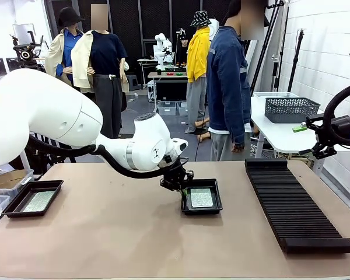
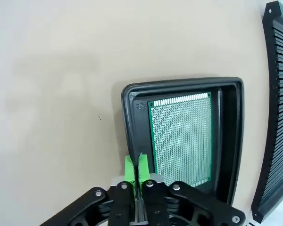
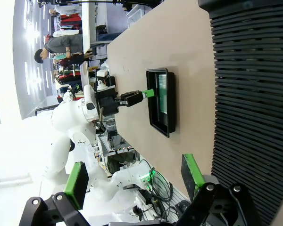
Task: Inspect and transfer BCBs to ESD trays.
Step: Pick up the ESD tray and place it on the left side of the table.
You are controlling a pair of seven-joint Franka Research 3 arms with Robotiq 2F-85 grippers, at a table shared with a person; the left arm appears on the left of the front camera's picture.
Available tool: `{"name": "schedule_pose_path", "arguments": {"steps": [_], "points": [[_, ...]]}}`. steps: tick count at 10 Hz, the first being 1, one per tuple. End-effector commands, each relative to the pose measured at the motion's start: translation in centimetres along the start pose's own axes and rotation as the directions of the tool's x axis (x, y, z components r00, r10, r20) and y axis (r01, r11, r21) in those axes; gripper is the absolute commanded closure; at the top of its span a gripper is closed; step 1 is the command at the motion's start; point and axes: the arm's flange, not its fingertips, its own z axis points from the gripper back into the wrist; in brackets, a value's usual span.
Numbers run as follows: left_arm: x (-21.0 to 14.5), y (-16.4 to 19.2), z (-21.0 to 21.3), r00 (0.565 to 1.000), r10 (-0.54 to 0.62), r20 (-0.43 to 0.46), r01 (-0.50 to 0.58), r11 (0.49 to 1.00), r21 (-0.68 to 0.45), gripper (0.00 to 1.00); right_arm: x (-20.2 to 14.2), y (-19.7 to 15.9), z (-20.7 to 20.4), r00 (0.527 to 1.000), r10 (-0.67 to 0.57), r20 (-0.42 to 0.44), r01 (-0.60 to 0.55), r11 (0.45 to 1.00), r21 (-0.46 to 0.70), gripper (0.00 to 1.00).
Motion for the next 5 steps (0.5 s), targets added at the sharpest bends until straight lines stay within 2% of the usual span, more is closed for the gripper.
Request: {"name": "schedule_pose_path", "arguments": {"steps": [1,2,3,5], "points": [[0.4,-0.13,0.05,0.998,0.038,-0.056,-0.038,0.999,0.007,1.0,0.19,-0.02,0.09,1.0,0.01,-0.008,-0.01,1.0,0.007,0.0],[0.39,-0.22,0.4,0.995,0.038,-0.089,-0.04,0.999,-0.012,1.0,0.19,-0.02,0.09,1.0,0.01,-0.008,-0.01,1.0,0.007,0.0],[0.04,0.01,0.05,1.0,0.005,-0.012,-0.005,1.0,0.002,1.0,0.19,-0.02,0.09,1.0,0.01,-0.008,-0.01,1.0,0.007,0.0],[0.04,0.01,0.05,1.0,0.005,-0.012,-0.005,1.0,0.002,1.0,0.19,-0.02,0.09,1.0,0.01,-0.008,-0.01,1.0,0.007,0.0]]}}
